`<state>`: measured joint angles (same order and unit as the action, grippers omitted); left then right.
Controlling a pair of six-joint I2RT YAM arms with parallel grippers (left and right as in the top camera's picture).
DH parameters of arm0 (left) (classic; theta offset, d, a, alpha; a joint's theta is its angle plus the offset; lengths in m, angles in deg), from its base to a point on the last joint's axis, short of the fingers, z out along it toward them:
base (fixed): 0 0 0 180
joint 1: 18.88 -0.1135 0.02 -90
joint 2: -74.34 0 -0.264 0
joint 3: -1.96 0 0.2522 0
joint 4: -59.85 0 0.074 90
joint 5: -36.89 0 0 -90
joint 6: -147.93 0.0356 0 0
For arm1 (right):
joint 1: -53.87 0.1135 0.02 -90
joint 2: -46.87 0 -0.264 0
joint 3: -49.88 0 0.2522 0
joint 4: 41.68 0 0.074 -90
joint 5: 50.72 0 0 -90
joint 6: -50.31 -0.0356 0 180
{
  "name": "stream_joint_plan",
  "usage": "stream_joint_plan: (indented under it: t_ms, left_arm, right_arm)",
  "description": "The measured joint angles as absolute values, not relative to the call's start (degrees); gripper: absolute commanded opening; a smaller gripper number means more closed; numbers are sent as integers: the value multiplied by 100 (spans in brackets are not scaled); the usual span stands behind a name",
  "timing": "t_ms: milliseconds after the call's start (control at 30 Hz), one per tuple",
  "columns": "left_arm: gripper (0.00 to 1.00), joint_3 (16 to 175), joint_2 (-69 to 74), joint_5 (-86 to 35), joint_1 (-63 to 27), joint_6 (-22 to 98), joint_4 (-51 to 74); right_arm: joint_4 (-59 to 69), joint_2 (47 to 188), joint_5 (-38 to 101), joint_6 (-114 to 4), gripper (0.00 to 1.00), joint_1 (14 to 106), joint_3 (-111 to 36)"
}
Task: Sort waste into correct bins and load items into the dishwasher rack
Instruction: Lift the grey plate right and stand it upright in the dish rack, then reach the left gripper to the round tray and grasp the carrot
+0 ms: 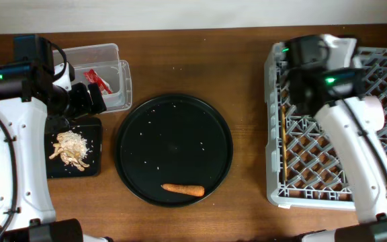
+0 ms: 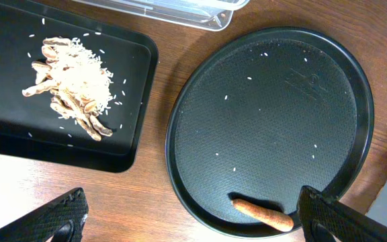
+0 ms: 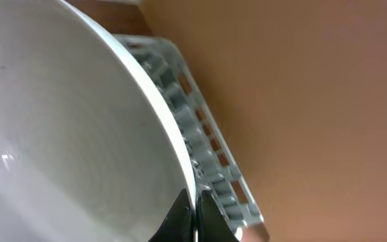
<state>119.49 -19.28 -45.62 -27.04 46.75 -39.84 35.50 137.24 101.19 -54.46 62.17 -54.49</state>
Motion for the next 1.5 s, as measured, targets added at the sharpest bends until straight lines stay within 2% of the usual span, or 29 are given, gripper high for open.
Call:
stream_joint_plan:
  t_ms: [167, 467, 633, 700, 767, 867, 933, 1067, 1133, 1167, 1233, 1333, 1400, 1500]
  left_arm:
    - [99, 11949, -1928, -4562, -2704, 4675, -3984]
    - [99, 11949, -1928, -4560, -2706, 4675, -3936]
    - [99, 11949, -1928, -4562, -2706, 4675, -3870]
    - [99, 11949, -1928, -4562, -2706, 4675, -3872]
    - [99, 11949, -1928, -4560, -2704, 4675, -3872]
    - [99, 11949, -1928, -4562, -2706, 4675, -3870]
    - [99, 11949, -1928, -4560, -2706, 4675, -3872]
    - [99, 11949, -1928, -4459, -2682, 4675, -3877]
    - [99, 11923, -1928, -4387, -2555, 4675, -3864]
    - [99, 11842, -1928, -4363, -2398, 4672, -3853]
    - [99, 11516, -1928, -4308, -2009, 4428, -3829]
    - [99, 10863, -1930, -4007, -1351, 3610, -3717]
    - [99, 10421, -1878, -3723, -1036, 3134, -3265]
    - [99, 9287, -1902, -3220, -79, 2028, -2353]
  right_arm:
    - [3386, 13927, 9312, -5448, 4, 5506, -5449]
    - [3259, 14906, 8746, -5448, 4, 5537, -5449]
    - [3270, 14922, 8668, -5448, 5, 5970, -5449]
    - [3279, 14922, 8613, -5450, 29, 6271, -5449]
    - [3342, 14922, 8396, -5446, 43, 6584, -5449]
    - [3650, 14917, 7878, -5454, 45, 6770, -5449]
    - [3768, 14836, 7437, -5459, 56, 6754, -5449]
    - [3860, 14085, 6340, -5450, 57, 6512, -5447]
    - [4136, 13405, 5662, -5454, 71, 5887, -5453]
    - [4319, 13212, 5424, -5476, 75, 5539, -5458]
    - [4899, 13027, 5028, -5468, 75, 4658, -5479]
    - [5281, 13035, 4381, -5474, 75, 4014, -5473]
    - [5279, 13035, 4211, -5474, 75, 3994, -5403]
    - [5274, 13042, 4045, -5472, 75, 3992, -5280]
